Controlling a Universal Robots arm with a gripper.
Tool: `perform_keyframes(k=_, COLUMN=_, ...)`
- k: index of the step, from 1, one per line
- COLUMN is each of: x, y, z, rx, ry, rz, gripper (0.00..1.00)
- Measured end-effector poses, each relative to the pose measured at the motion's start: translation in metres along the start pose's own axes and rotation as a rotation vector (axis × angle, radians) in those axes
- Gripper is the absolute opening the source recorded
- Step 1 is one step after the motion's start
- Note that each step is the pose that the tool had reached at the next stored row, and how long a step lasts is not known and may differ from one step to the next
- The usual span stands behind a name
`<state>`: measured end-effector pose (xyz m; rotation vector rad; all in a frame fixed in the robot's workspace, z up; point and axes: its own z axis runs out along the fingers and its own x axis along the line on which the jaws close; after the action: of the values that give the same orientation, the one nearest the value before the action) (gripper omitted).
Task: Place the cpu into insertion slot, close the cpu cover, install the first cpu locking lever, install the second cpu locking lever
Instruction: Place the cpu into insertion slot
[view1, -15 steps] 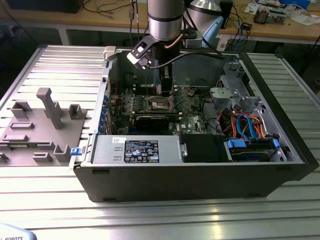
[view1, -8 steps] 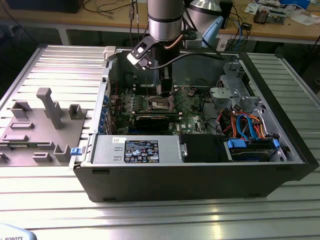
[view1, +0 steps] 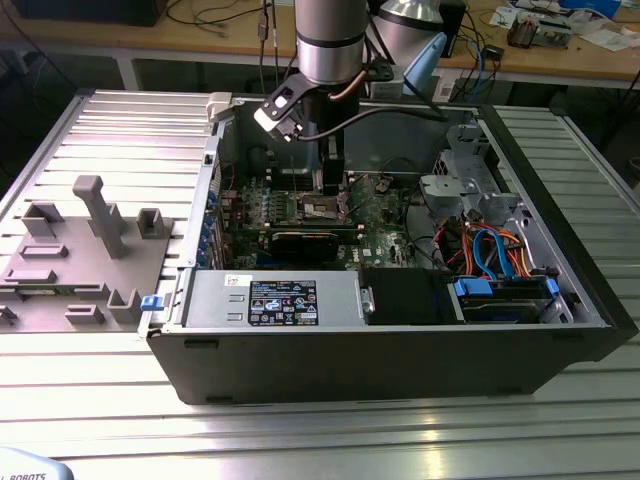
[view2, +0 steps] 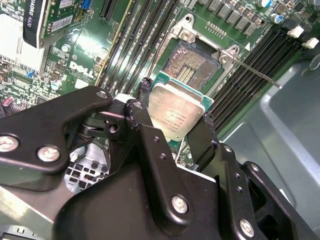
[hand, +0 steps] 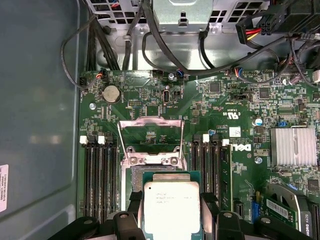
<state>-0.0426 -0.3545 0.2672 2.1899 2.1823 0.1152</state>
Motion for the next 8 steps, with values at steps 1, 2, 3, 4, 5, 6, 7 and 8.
perform_keyframes(k=1, x=0.0000, y=0.0000, z=0.0002, rx=0.0000, ry=0.0000, rz=0.000, gripper=0.55)
perform_keyframes(k=2, x=0.0000, y=-0.0001, z=0.0006, rx=0.0000, ry=0.0000, rz=0.000, gripper=0.55)
perform_keyframes(k=3, x=0.0000, y=-0.0001, z=0.0008, rx=0.0000, ry=0.0001, rz=0.000, gripper=0.55)
perform_keyframes(k=4, x=0.0000, y=-0.0001, z=0.0010, rx=0.0000, ry=0.0000, rz=0.000, gripper=0.55)
perform_keyframes(k=5, x=0.0000, y=-0.0001, z=0.0016, rx=0.0000, ry=0.0000, rz=0.000, gripper=0.55)
perform_keyframes(k=6, x=0.0000, y=-0.0002, z=0.0019, rx=0.0000, ry=0.0000, rz=0.000, gripper=0.55)
perform_keyframes(k=7, x=0.0000, y=-0.0002, z=0.0020, rx=0.0000, ry=0.0000, rz=0.000, gripper=0.55)
perform_keyframes(k=8, x=0.0000, y=-0.0002, z=0.0023, rx=0.0000, ry=0.0000, rz=0.000, gripper=0.55)
